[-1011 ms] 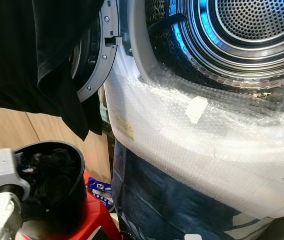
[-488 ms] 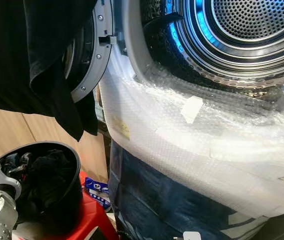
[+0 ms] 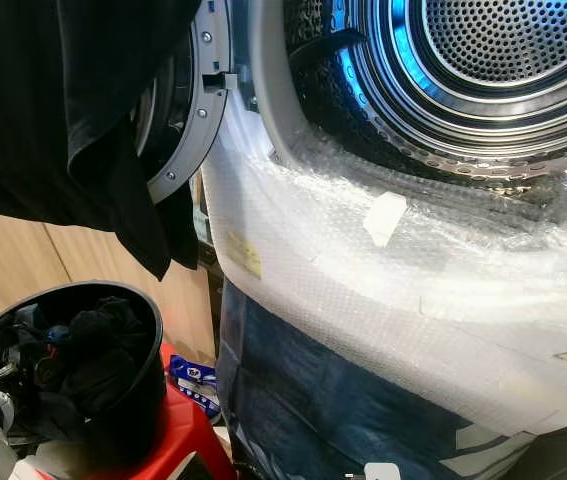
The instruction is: Clothes washing
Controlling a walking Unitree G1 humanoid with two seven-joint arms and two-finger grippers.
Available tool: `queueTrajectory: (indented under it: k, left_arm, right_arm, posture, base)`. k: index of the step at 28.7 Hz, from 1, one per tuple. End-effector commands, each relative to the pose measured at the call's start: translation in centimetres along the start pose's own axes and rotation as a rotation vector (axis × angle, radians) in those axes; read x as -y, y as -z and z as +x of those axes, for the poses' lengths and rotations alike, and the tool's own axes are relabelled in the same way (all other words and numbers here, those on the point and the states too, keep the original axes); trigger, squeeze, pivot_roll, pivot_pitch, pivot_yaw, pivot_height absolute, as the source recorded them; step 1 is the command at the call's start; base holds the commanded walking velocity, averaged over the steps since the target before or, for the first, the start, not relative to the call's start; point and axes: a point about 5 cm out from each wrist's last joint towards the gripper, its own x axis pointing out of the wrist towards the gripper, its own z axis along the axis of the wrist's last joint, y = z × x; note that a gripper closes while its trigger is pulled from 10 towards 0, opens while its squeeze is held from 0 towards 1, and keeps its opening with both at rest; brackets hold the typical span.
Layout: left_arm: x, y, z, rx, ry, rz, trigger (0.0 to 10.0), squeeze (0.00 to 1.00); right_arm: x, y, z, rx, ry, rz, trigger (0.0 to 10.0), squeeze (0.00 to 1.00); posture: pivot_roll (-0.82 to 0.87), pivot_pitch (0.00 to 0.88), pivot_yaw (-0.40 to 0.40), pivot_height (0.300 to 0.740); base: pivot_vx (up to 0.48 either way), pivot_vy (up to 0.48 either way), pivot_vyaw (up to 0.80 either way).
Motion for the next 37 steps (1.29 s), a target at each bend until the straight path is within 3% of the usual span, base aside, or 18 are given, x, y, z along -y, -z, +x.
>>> queueTrajectory:
  k: [1,4,6,11,18,22,23,25,26,29,37]
  left_arm:
    - [0.5,0.2,0.1,-0.018,0.012,-0.021,10.0,0.0]
    - [1.2,0.1,0.2,-0.012,0.069,-0.013,10.0,0.0]
    - [1.7,-0.1,0.2,0.018,0.126,0.096,10.0,0.0]
    - [2.3,-0.4,-0.2,0.052,0.196,0.138,10.0,0.0]
    - [2.2,0.1,0.0,0.036,0.182,0.159,10.0,0.0]
    - [1.5,0.7,0.1,0.021,0.115,0.217,10.0,0.0]
    - [1.0,0.9,0.2,0.006,0.081,0.205,9.5,0.0]
    - [0.7,1.0,0.2,-0.005,0.059,0.192,9.5,0.0]
    - [0.6,1.1,0.2,-0.015,0.054,0.191,8.2,0.0]
    - [0.8,1.4,0.2,-0.039,0.084,0.192,10.0,0.0]
    - [2.6,1.2,0.1,-0.007,0.181,0.222,10.0,0.0]
  right_arm:
    - [0.1,-0.1,0.0,0.001,0.001,0.001,10.0,0.0]
    - [0.1,-0.2,0.0,0.003,0.0,0.002,10.0,0.0]
    - [0.0,-0.2,0.0,0.005,-0.005,-0.003,10.0,0.0]
    - [-0.1,-0.2,0.0,0.005,-0.01,-0.002,10.0,0.0]
    - [-0.1,-0.3,0.0,0.004,-0.012,-0.005,10.0,0.0]
    - [-0.2,-0.3,0.0,0.005,-0.014,-0.008,10.0,0.0]
    - [-0.2,-0.3,0.0,0.005,-0.015,-0.01,10.0,0.0]
    - [-0.2,-0.3,0.0,0.005,-0.015,-0.01,10.0,0.0]
    - [-0.2,-0.2,0.0,0.003,-0.015,-0.012,10.0,0.0]
    - [-0.1,-0.1,0.0,0.0,-0.017,-0.018,10.0,0.0]
    - [-0.3,-0.1,0.0,0.003,-0.022,-0.025,10.0,0.0]
  posture:
    - [0.11,0.0,-0.053,0.74]
    - [0.11,0.0,-0.053,0.74]
    - [0.1,0.0,-0.051,0.74]
    - [0.1,0.0,-0.053,0.74]
    - [0.1,0.0,-0.054,0.74]
    - [0.1,0.0,-0.054,0.74]
    - [0.1,0.0,-0.055,0.74]
    - [0.1,0.0,-0.055,0.74]
    - [0.1,0.0,-0.056,0.74]
    - [0.1,0.0,-0.055,0.74]
    - [0.1,0.0,-0.056,0.74]
  base:
    - [0.0,0.0,0.0]
    - [0.0,0.0,0.0]
    - [0.0,0.0,0.0]
    - [0.0,0.0,0.0]
    - [0.0,0.0,0.0]
    - [0.0,0.0,0.0]
    - [0.0,0.0,0.0]
    - [0.0,0.0,0.0]
    - [0.0,0.0,0.0]
    - [0.0,0.0,0.0]
    - [0.0,0.0,0.0]
